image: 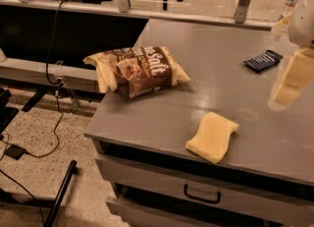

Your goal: Move rxbar blueberry near sponge

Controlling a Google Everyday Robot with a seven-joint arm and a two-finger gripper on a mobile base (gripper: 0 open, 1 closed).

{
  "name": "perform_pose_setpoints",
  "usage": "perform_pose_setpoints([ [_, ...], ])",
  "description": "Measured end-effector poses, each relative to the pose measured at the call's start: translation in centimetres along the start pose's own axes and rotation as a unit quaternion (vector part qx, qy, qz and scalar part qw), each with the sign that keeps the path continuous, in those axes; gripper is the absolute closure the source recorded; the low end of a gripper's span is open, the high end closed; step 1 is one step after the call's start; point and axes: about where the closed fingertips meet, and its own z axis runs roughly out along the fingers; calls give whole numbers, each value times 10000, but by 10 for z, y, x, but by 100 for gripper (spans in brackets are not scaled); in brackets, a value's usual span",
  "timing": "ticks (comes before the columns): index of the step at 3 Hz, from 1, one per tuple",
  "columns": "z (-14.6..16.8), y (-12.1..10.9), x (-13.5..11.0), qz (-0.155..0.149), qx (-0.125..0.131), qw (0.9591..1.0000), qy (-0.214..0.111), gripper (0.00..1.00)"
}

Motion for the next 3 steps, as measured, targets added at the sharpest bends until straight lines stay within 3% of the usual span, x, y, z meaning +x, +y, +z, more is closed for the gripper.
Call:
perform_pose_setpoints([
  [1,40,-99,37,748,157,9970,-134,0],
  [2,57,-152,56,1240,323,9908,-428,0],
  [3,62,-188,70,1730,634,9765,-1116,0],
])
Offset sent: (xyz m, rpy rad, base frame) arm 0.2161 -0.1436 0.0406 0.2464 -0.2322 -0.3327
